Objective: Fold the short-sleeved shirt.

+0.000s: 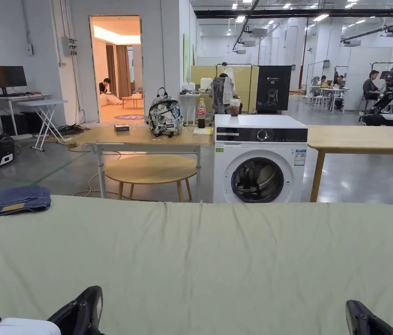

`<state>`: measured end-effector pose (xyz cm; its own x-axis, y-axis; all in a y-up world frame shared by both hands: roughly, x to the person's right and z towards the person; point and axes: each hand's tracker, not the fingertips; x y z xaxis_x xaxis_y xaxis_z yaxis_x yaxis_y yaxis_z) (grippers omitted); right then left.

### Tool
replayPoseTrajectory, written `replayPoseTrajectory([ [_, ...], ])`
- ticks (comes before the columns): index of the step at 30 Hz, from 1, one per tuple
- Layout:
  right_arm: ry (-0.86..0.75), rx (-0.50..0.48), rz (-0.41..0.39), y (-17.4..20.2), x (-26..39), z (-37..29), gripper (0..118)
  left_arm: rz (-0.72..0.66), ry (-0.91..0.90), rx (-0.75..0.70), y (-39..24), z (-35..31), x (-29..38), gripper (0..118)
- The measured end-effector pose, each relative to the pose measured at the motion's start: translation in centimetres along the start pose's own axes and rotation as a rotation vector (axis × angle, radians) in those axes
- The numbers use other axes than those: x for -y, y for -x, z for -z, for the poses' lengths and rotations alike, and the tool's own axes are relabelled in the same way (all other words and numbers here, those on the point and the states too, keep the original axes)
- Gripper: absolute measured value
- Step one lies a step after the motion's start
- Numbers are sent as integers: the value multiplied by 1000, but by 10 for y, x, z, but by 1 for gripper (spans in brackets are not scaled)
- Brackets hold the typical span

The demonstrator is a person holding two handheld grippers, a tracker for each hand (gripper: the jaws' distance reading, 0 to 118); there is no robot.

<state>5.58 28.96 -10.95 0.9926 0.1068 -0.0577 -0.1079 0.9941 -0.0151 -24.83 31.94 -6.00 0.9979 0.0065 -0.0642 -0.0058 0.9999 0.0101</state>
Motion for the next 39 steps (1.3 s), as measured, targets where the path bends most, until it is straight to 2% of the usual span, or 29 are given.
replayPoseTrajectory([
  [7, 23, -53, -21, 17, -1, 9, 0, -1, -1, -51, 18, -14, -1, 0],
  [12, 31, -221, 84, 49, -2, 24, 0, 33, 19, -176, 53, -38, 0, 0],
  [17, 34, -354, 95, 90, -3, 32, 0, 29, 49, -323, 90, -66, 3, 0],
  [20, 43, -442, 119, 109, 0, 34, 0, 11, 76, -363, 111, -78, 6, 0],
  [23, 66, -488, 138, 117, 2, 37, 0, 62, 130, -407, 124, -79, 11, 0],
  [25, 79, -493, 142, 118, 6, 38, 0, 116, 181, -374, 134, -72, 19, 0],
  [27, 103, -504, 137, 116, 9, 40, 0, 89, 251, -325, 148, -62, 24, 0],
  [28, 114, -502, 131, 113, 12, 40, 0, 39, 303, -260, 161, -51, 26, 7],
  [29, 122, -496, 126, 111, 15, 39, 0, 25, 337, -225, 173, -41, 29, 31],
  [31, 142, -476, 128, 104, 21, 38, 0, 15, 453, -214, 198, -13, 42, 89],
  [32, 159, -463, 138, 100, 25, 39, 0, 18, 519, -234, 207, 5, 55, 101],
  [36, 228, -420, 168, 86, 40, 43, 0, -174, 664, -124, 253, 65, 108, 100],
  [39, 263, -381, 159, 74, 50, 45, 0, -152, 786, -113, 272, 113, 152, 99],
])
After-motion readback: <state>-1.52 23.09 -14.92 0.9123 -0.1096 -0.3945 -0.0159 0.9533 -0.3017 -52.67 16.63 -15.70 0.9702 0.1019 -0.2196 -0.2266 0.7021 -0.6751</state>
